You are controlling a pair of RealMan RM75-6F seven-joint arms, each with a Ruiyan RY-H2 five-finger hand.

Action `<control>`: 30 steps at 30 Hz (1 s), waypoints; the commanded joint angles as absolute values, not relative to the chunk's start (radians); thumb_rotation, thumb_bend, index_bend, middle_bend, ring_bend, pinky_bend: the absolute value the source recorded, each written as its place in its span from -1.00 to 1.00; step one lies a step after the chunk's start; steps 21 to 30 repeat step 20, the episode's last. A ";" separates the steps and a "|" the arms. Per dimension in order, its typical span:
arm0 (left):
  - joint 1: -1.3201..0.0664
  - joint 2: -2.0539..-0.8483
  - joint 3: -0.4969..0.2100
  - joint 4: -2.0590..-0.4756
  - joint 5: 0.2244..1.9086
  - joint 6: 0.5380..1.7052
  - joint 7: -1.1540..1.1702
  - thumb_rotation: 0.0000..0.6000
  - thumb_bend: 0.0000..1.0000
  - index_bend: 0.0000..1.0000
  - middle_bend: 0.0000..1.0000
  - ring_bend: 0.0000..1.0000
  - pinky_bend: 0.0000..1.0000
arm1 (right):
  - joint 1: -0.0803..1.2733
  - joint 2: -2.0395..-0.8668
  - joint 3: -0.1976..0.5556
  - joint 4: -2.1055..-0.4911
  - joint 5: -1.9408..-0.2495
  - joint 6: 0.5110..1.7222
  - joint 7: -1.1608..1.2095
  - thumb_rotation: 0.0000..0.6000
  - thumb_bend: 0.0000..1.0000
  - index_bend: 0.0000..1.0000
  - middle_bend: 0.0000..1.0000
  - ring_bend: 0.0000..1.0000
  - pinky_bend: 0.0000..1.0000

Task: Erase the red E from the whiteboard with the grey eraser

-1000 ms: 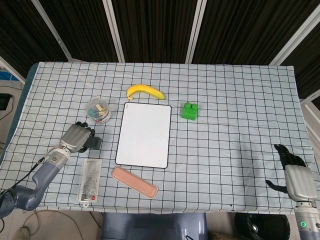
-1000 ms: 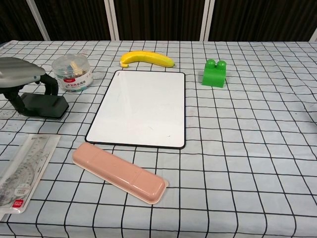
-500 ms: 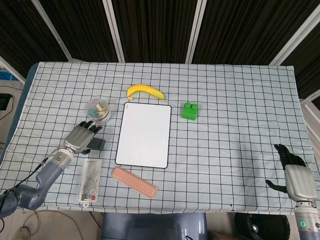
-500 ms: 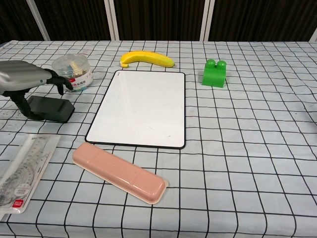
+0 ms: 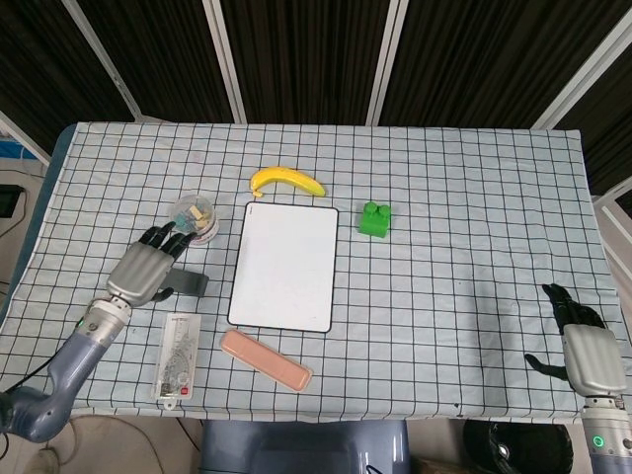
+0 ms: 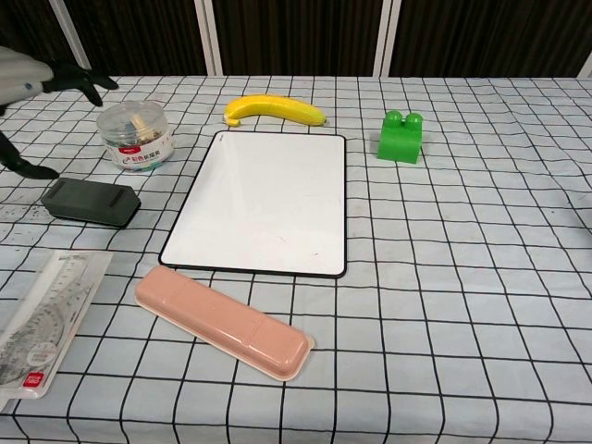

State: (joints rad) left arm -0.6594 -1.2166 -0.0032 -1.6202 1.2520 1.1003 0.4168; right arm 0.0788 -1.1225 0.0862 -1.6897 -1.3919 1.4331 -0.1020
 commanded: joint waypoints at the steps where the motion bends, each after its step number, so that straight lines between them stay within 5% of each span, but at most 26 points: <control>1: -0.551 -1.145 0.037 -1.712 1.330 1.247 0.406 1.00 -0.71 -0.90 -0.72 -1.00 -0.85 | 0.078 -1.124 0.086 -1.688 -1.400 1.439 -0.101 1.00 -0.93 -0.80 -0.77 -0.57 -0.58; 18: -0.245 -1.089 0.138 -1.675 1.493 1.579 0.070 1.00 -0.75 -1.00 -0.89 -1.00 -0.94 | 0.073 -1.132 0.083 -1.656 -1.445 1.473 -0.082 1.00 -0.93 -0.91 -0.77 -0.58 -0.58; 30: -0.228 -1.083 0.138 -1.672 1.507 1.598 0.043 1.00 -0.75 -1.00 -0.89 -1.00 -0.94 | 0.073 -1.131 0.082 -1.657 -1.445 1.472 -0.085 1.00 -0.93 -0.91 -0.77 -0.58 -0.58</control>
